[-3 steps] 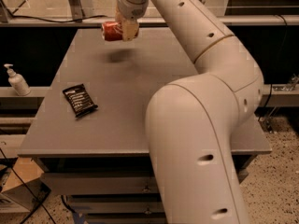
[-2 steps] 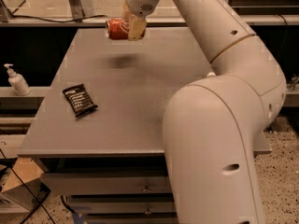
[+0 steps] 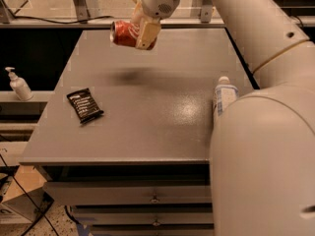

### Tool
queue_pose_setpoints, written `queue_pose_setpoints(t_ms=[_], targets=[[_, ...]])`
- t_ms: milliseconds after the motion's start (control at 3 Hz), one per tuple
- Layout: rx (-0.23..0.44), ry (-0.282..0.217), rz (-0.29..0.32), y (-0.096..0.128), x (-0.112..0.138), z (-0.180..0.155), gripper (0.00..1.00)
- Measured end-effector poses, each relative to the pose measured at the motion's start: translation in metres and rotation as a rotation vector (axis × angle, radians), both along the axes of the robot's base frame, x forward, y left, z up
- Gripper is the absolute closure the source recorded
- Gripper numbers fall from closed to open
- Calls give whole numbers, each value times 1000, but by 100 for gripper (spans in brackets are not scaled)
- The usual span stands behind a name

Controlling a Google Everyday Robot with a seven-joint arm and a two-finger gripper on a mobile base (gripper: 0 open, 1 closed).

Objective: Place coke can upright

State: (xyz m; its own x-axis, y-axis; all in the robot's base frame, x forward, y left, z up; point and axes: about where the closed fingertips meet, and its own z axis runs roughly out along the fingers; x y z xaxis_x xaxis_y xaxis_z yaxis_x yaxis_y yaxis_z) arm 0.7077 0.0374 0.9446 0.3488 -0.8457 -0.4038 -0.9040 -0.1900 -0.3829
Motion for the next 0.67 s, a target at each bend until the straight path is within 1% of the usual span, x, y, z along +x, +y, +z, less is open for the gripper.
queue_pose_setpoints(t_ms=[333, 667], targets=[[66, 55, -13, -2, -25, -3, 100], [76, 65, -5, 0, -24, -5, 100]])
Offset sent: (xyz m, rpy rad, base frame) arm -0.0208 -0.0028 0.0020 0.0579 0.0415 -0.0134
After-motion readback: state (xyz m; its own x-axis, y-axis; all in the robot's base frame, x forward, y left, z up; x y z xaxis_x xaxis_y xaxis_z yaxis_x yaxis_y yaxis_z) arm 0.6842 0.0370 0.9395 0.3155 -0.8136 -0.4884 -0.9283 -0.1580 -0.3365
